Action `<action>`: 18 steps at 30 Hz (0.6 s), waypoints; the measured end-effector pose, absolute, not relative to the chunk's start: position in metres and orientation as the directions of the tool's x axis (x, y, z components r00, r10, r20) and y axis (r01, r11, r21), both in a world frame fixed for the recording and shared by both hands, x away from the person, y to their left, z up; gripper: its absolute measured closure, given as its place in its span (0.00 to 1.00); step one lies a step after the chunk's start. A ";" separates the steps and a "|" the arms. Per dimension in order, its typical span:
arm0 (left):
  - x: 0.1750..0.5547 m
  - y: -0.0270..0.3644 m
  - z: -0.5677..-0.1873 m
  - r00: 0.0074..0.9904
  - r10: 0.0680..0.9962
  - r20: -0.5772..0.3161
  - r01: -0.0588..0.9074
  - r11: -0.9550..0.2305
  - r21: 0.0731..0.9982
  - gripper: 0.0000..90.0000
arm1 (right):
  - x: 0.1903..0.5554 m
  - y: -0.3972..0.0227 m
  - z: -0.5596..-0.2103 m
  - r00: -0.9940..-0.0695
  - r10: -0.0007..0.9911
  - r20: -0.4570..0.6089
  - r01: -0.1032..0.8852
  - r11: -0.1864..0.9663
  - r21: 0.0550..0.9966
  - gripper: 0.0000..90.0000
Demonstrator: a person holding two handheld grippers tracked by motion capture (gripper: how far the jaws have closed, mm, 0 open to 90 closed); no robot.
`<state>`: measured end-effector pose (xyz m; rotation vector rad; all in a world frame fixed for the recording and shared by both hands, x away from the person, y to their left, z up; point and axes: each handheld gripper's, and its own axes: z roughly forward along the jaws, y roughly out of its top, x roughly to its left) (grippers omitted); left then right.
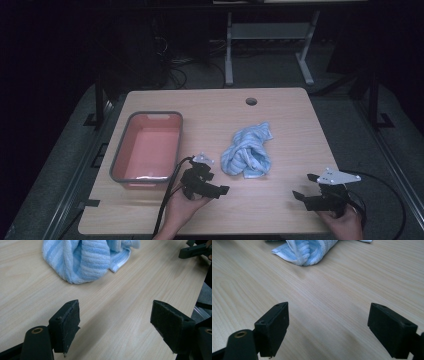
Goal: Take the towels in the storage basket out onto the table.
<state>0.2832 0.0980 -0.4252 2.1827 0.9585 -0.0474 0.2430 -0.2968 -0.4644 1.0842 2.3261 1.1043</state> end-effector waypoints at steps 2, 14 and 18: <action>0.282 0.099 -0.426 0.728 0.619 -0.296 0.642 -0.462 0.612 0.25 | 0.242 -0.297 -0.464 -0.646 0.763 0.012 0.492 0.405 0.771 0.19; 0.272 0.107 -0.431 0.723 0.623 -0.299 0.644 -0.450 0.619 0.25 | 0.240 -0.296 -0.465 -0.646 0.763 0.012 0.497 0.409 0.766 0.19; 0.267 0.108 -0.432 0.733 0.614 -0.294 0.634 -0.459 0.622 0.25 | 0.239 -0.296 -0.466 -0.647 0.762 0.008 0.495 0.412 0.765 0.18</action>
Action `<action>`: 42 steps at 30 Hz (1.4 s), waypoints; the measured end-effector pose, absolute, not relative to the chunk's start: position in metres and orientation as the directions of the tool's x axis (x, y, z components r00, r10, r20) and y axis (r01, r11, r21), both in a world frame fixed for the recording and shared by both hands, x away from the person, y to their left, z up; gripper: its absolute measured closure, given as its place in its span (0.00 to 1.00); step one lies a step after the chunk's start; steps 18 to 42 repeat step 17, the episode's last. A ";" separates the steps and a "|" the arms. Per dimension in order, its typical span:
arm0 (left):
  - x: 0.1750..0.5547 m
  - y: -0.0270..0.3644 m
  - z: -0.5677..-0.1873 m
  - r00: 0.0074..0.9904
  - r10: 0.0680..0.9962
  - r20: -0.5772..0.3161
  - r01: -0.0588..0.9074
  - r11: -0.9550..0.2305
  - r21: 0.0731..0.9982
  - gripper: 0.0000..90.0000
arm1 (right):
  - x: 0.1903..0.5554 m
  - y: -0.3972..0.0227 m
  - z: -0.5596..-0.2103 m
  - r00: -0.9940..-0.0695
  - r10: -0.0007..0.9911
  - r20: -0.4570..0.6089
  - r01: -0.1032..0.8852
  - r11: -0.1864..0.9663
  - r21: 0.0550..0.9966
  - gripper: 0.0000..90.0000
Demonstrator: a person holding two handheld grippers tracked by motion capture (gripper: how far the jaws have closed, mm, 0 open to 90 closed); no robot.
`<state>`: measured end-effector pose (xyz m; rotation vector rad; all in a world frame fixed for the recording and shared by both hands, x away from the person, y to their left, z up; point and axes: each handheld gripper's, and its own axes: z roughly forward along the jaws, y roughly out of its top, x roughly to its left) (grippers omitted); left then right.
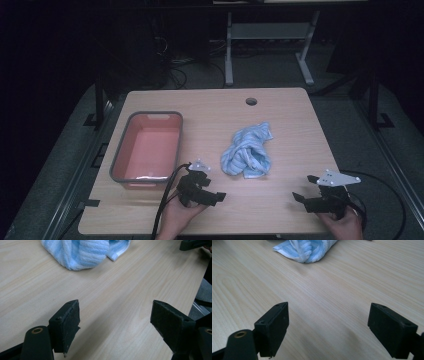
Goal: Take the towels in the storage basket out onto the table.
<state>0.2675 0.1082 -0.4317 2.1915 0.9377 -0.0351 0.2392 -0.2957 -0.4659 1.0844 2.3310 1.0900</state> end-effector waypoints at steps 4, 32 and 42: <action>0.262 0.109 -0.433 0.734 0.616 -0.286 0.631 -0.463 0.623 0.25 | 0.238 -0.296 -0.467 -0.648 0.761 0.021 0.500 0.404 0.766 0.18; 0.260 0.113 -0.435 0.723 0.626 -0.290 0.636 -0.440 0.634 0.25 | 0.229 -0.294 -0.467 -0.655 0.755 0.018 0.481 0.399 0.781 0.18; 0.260 0.113 -0.435 0.723 0.626 -0.290 0.636 -0.440 0.634 0.25 | 0.229 -0.294 -0.467 -0.655 0.755 0.018 0.481 0.399 0.781 0.18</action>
